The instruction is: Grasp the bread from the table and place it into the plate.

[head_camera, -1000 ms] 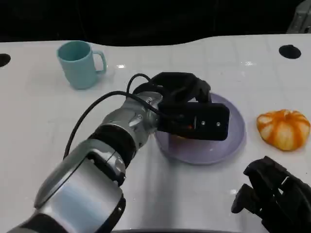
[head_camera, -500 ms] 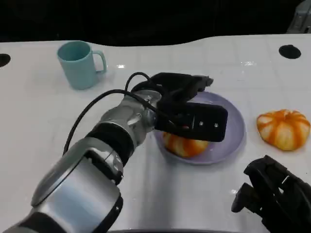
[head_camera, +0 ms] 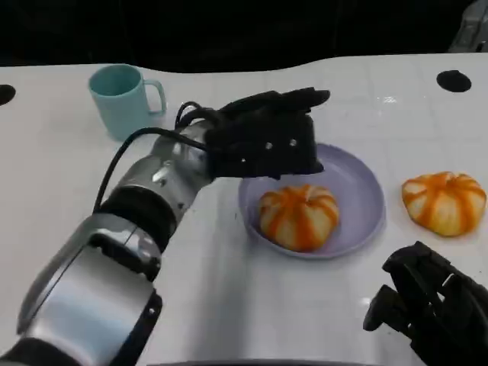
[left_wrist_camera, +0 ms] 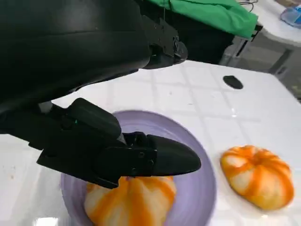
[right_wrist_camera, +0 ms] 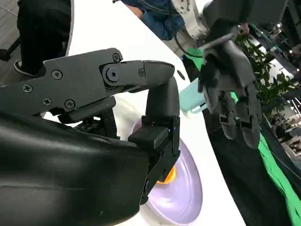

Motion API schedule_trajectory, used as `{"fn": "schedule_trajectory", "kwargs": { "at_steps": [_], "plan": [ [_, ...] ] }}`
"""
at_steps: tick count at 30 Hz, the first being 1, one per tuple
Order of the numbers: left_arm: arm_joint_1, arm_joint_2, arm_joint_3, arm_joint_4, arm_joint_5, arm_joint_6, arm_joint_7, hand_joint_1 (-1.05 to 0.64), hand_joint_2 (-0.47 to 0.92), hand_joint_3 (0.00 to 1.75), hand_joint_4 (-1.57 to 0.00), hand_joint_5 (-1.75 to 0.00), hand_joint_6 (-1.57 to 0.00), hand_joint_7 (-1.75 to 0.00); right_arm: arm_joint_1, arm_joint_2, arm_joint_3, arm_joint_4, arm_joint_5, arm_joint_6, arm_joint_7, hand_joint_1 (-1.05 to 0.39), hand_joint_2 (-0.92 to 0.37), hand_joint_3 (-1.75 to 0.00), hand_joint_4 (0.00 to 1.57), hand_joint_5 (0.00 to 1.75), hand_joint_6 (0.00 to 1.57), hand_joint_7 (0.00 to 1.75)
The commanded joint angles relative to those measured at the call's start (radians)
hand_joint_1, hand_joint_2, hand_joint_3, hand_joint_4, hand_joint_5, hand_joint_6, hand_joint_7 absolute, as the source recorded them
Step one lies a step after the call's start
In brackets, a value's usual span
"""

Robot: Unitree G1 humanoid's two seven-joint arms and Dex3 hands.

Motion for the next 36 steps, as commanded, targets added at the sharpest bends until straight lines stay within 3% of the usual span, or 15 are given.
{"fn": "schedule_trajectory", "kwargs": {
  "at_steps": [1, 7, 14, 15, 16, 17, 19, 20, 22, 23, 26, 30, 32, 36],
  "plan": [
    [0.037, 0.025, 0.071, -0.030, -0.091, -0.020, -0.079, -0.89, 0.92, 0.48, -0.07, -0.04, -0.09, -0.03, -0.004, -0.012, -0.009, 0.003, -0.001, -0.006, -0.001, -0.53, -0.92, -0.22, 0.62, 1.71, 0.58, 1.42],
    [0.153, 0.041, 0.242, -0.112, -0.328, -0.035, -0.284, -0.80, 0.92, 0.46, -0.19, -0.12, -0.21, -0.08, -0.006, -0.008, -0.011, 0.002, 0.005, 0.002, -0.005, -0.53, -0.92, -0.21, 0.62, 1.72, 0.59, 1.42],
    [0.183, 0.041, 0.267, -0.151, -0.362, -0.025, -0.325, -0.77, 0.92, 0.45, -0.20, -0.14, -0.23, -0.08, -0.006, -0.009, -0.010, 0.002, 0.003, 0.001, -0.005, -0.53, -0.92, -0.22, 0.62, 1.72, 0.58, 1.43],
    [0.273, 0.016, 0.333, -0.254, -0.482, 0.049, -0.371, -0.77, 0.92, 0.45, -0.20, -0.15, -0.23, -0.08, -0.006, -0.010, -0.010, 0.000, 0.004, 0.002, -0.005, -0.53, -0.92, -0.22, 0.62, 1.72, 0.58, 1.43],
    [0.343, -0.002, 0.381, -0.338, -0.574, 0.111, -0.405, -0.71, 0.92, 0.38, -0.36, -0.48, -0.39, -0.19, -0.005, -0.012, -0.011, -0.001, 0.004, 0.002, -0.004, -0.53, -0.92, -0.22, 0.62, 1.72, 0.58, 1.42],
    [0.396, -0.014, 0.411, -0.410, -0.639, 0.163, -0.427, -0.66, 0.92, 0.34, -0.40, -0.80, -0.48, -0.28, -0.005, -0.012, -0.012, -0.001, 0.004, 0.002, -0.004, -0.53, -0.92, -0.22, 0.62, 1.72, 0.58, 1.42],
    [0.481, -0.028, 0.437, -0.549, -0.725, 0.286, -0.423, -0.64, 0.92, 0.32, -0.42, -0.96, -0.52, -0.33, -0.004, -0.013, -0.013, -0.003, 0.005, 0.005, -0.005, -0.53, -0.92, -0.22, 0.62, 1.72, 0.58, 1.42],
    [0.530, -0.035, 0.448, -0.629, -0.770, 0.360, -0.412, -0.61, 0.92, 0.33, -0.47, -1.14, -0.57, -0.46, -0.004, -0.014, -0.013, -0.005, 0.005, 0.007, -0.006, -0.52, -0.92, -0.22, 0.62, 1.72, 0.58, 1.42],
    [0.612, -0.048, 0.468, -0.765, -0.844, 0.480, -0.390, -0.60, 0.92, 0.35, -0.46, -1.32, -0.51, -0.72, -0.004, -0.015, -0.015, -0.006, 0.005, 0.010, -0.008, -0.53, -0.92, -0.22, 0.62, 1.72, 0.58, 1.42],
    [0.645, -0.051, 0.472, -0.818, -0.867, 0.519, -0.380, -0.61, 0.92, 0.40, -0.47, -1.46, -0.46, -0.95, -0.004, -0.015, -0.015, -0.005, 0.005, 0.010, -0.007, -0.53, -0.92, -0.23, 0.62, 1.72, 0.58, 1.42],
    [0.735, -0.069, 0.490, -0.968, -0.930, 0.636, -0.315, -0.63, 0.92, 0.42, -0.52, -1.67, -0.47, -1.32, -0.004, -0.015, -0.015, -0.007, 0.007, 0.013, -0.006, -0.53, -0.92, -0.23, 0.62, 1.72, 0.58, 1.42],
    [0.797, -0.083, 0.513, -1.076, -0.997, 0.746, -0.249, -0.64, 0.92, 0.41, -0.53, -1.72, -0.48, -1.39, -0.003, -0.015, -0.016, -0.009, 0.008, 0.014, -0.005, -0.53, -0.92, -0.23, 0.62, 1.72, 0.58, 1.42],
    [0.843, -0.095, 0.540, -1.144, -1.059, 0.822, -0.203, -0.62, 0.92, 0.42, -0.66, -1.74, -0.53, -1.45, -0.002, -0.014, -0.016, -0.010, 0.010, 0.013, -0.004, -0.52, -0.92, -0.24, 0.62, 1.71, 0.57, 1.42],
    [0.905, -0.102, 0.563, -1.238, -1.125, 0.908, -0.139, -0.60, 0.92, 0.45, -0.72, -1.75, -0.56, -1.51, -0.001, -0.012, -0.013, -0.016, 0.008, 0.016, -0.010, -0.53, -0.92, -0.23, 0.62, 1.71, 0.57, 1.41]
  ]
}}
